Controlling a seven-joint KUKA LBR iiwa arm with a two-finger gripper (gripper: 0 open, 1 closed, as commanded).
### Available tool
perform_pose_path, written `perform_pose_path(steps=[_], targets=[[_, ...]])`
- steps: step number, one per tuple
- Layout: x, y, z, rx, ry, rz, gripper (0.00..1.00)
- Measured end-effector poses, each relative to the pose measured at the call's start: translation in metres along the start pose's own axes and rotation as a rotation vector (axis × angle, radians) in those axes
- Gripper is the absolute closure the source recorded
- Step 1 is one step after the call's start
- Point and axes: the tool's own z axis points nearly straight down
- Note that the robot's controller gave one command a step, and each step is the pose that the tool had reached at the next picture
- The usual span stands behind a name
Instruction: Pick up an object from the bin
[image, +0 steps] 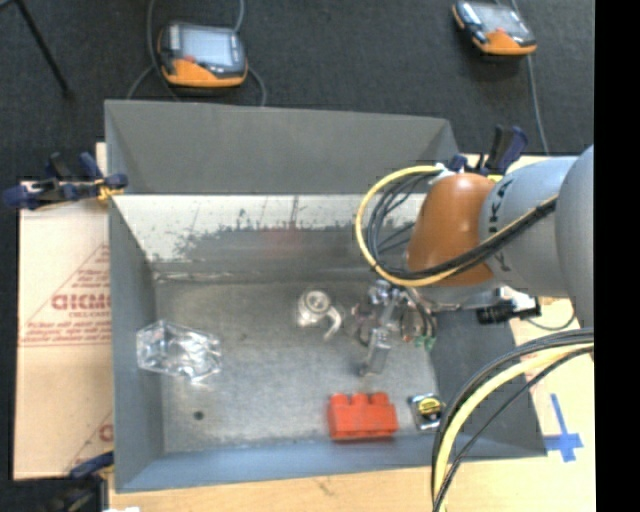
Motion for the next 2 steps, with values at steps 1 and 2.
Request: perform_pose_path(steps=[1, 2], targets=[[-0.0018, -0.0010, -0.0013, 0.003, -0.004, -0.004, 0.00], [-0.0028, -0.0014, -0.0022, 0.004, -0.007, -0.006, 1.00]])
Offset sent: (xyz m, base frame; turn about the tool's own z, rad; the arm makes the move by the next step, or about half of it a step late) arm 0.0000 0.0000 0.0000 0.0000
